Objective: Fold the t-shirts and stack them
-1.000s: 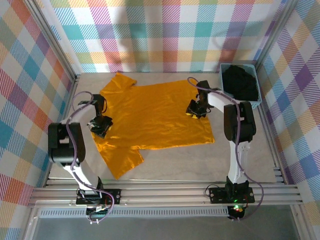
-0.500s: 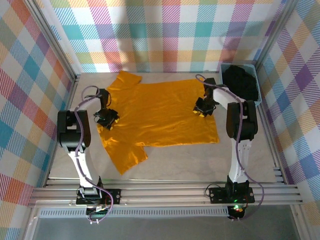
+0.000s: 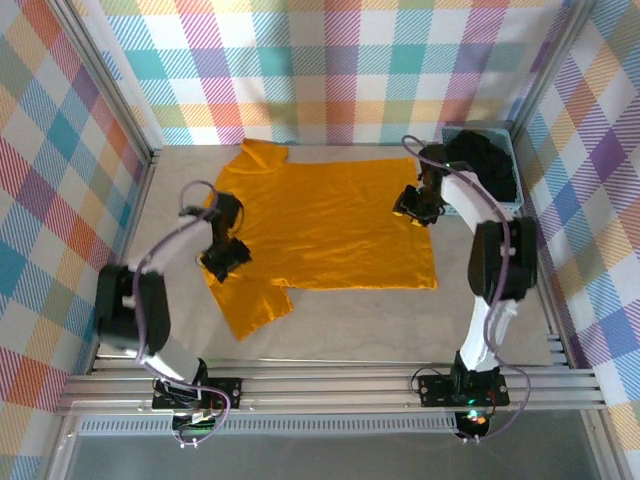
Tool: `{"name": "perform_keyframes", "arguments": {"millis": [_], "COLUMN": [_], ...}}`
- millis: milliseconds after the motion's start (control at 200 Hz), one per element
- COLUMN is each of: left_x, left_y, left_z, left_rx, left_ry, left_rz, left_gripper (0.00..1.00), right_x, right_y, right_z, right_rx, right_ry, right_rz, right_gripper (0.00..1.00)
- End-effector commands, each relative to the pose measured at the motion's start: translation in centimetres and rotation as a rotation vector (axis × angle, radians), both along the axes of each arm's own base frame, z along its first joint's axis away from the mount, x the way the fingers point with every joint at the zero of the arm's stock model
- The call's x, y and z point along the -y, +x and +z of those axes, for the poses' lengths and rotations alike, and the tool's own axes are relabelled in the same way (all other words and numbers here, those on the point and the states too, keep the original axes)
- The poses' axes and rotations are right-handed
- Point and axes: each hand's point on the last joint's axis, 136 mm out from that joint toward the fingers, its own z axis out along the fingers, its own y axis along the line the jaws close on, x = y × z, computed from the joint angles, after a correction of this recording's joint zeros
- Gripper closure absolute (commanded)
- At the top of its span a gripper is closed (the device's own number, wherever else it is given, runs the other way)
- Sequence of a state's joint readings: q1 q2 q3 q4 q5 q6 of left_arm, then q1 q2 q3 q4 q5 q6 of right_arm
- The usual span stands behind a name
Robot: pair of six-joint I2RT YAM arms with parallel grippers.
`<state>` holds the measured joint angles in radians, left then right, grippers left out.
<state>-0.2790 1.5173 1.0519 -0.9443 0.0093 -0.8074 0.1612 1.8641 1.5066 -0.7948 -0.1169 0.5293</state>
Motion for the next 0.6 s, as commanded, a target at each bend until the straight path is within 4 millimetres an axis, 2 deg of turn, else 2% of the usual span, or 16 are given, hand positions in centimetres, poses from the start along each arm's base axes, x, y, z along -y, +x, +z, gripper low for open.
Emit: {"name": "perform_keyframes", "arguments": {"millis": [0, 70, 145, 240, 355, 455, 595], "left_x": [-1.1, -0.3, 0.4, 1.6, 2.2, 2.0, 1.2], "left_y": [-11.3, -12.9, -12.3, -11.4, -10.9, -11.9, -12.3], "left_z": [-1.8, -2.5, -2.6, -3.4, -4.6, -6.1, -6.6], "left_rx": [-0.28, -0.242, -0.185, -0.165, -0.152, -0.191, -0.206], "left_ry": [0.097, 0.029, -0.031, -0.085, -0.107, -0.107, -0.065], "left_rz": [-0.022, 0.008, 0.022, 0.037, 0.08, 0.109, 0.102], "left_gripper": [0.52, 0.48, 0.43, 0.42, 0.44, 0.49, 0.55], "right_x": [-0.5, -1.1, -1.6, -1.5, -1.3, -0.9, -0.2], "right_y": [-5.6, -8.2, -10.4, -11.9, -12.8, -13.0, -13.2], "right_z": [0.0, -0.5, -1.1, -1.6, -2.1, -2.4, -2.5], "right_rx": [-0.065, -0.086, -0.089, -0.094, -0.117, -0.121, -0.132], "right_ry": [0.06, 0.129, 0.181, 0.198, 0.182, 0.171, 0.147], "right_rz": [-0.001, -0.013, -0.01, -0.002, 0.013, -0.002, -0.035], "right_gripper": [0.52, 0.5, 0.48, 0.48, 0.48, 0.49, 0.49]}}
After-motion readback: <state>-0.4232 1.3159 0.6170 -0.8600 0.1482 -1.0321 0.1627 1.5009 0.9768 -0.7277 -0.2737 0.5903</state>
